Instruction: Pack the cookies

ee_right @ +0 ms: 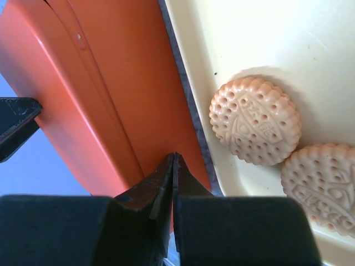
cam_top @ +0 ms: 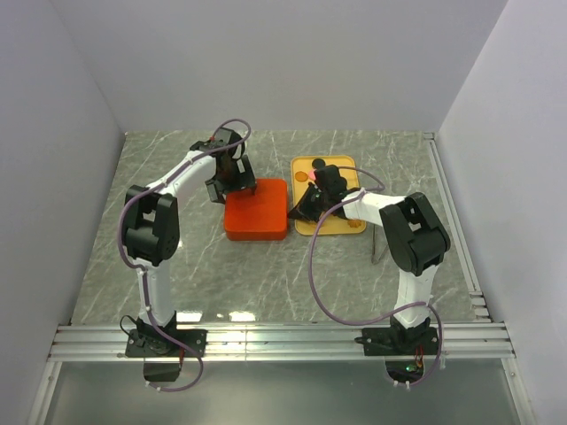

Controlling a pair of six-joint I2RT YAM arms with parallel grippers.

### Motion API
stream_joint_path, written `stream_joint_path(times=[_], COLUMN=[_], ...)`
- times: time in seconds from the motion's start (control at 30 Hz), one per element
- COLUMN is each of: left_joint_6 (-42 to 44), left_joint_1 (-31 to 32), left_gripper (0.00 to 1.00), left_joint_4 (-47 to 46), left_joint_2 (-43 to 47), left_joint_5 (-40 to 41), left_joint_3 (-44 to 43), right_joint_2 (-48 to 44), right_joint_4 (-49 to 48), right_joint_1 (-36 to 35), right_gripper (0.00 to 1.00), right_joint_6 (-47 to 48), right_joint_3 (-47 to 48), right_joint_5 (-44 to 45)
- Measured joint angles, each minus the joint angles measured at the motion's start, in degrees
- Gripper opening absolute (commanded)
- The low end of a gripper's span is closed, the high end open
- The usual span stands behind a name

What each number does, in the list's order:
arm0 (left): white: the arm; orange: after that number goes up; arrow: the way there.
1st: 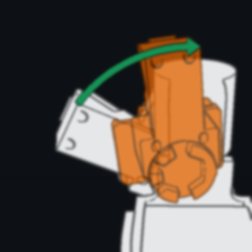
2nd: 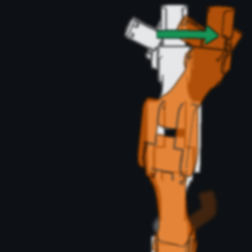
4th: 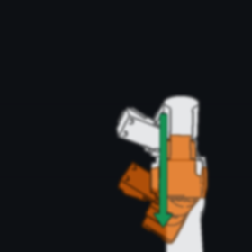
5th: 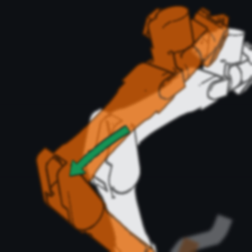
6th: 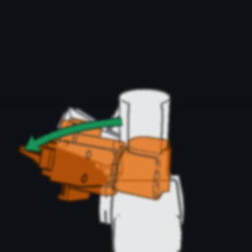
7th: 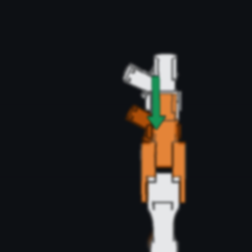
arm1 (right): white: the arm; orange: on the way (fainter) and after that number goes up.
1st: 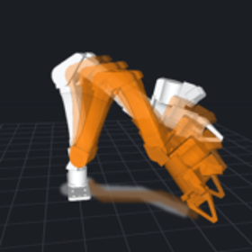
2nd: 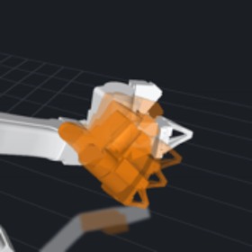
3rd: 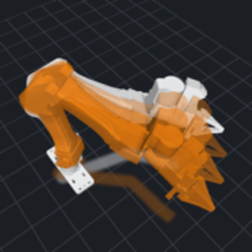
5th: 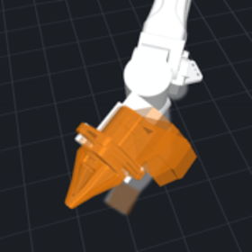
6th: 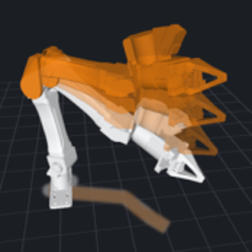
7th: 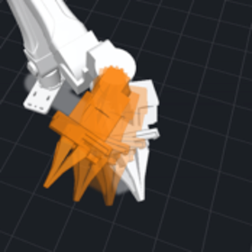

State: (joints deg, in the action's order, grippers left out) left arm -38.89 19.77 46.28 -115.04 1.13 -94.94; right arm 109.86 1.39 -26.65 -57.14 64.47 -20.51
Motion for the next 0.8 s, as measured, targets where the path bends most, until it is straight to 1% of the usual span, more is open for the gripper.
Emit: stream_joint_path(times=[0.27, 0.4, 0.43, 0.63, 0.8], left_joint_6=[-0.79, -1.01, -1.05, -1.25, -1.22], left_joint_1=[-0.07, -0.57, -0.83, -2.12, -2.56], left_gripper=[1.00, 1.00, 0.99, 0.99, 0.99], left_joint_4=[-0.57, -0.81, -0.83, -1.11, -1.27], left_joint_2=[-0.09, -0.11, -0.24, -1.16, -1.99], left_joint_5=[0.28, -0.33, -0.74, -3.28, -4.66], left_joint_3=[0.42, 0.57, 0.57, 0.28, -0.39], right_joint_2=[-0.28, -0.98, -1.18, -2.89, -4.72], right_joint_4=[-0.15, 0.33, 0.50, 1.57, 3.34], right_joint_1=[0.00, 0.02, 0.07, 0.66, 1.29], right_gripper=[0.08, 0.13, 0.16, 0.21, 0.22], right_joint_6=[1.05, 1.75, 1.95, 3.43, 5.29], right_joint_3=[-0.31, -0.42, -0.42, -0.42, -0.42], right_joint_5=[-0.15, -0.22, -0.24, -0.26, 0.22])
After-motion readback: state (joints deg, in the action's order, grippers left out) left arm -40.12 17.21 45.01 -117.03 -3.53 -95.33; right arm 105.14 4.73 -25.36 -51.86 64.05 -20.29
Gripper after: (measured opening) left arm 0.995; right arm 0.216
